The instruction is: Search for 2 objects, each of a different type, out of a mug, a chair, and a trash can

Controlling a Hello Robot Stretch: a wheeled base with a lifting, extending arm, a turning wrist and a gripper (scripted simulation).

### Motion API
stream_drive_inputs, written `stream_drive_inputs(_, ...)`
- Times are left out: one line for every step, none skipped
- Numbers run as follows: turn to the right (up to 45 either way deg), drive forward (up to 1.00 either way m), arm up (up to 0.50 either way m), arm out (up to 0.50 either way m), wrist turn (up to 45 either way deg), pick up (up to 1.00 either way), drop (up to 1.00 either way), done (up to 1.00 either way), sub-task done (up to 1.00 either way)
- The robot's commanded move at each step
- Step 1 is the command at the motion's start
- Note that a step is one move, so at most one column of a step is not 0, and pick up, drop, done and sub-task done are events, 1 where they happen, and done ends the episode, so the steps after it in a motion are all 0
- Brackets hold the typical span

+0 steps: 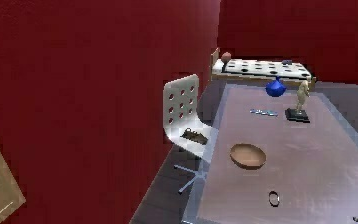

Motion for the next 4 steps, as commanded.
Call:
stream_drive_inputs(45.0,0.0,0.0,0.0,0.0,0.0,0.0,0.0,0.0)
stream_drive_inputs(45.0,0.0,0.0,0.0,0.0,0.0,0.0,0.0,0.0)
stream_drive_inputs(39.0,0.0,0.0,0.0,0.0,0.0,0.0,0.0,0.0)
stream_drive_inputs(0.0,0.85,0.0,0.0,0.0,0.0,0.0,0.0,0.0)
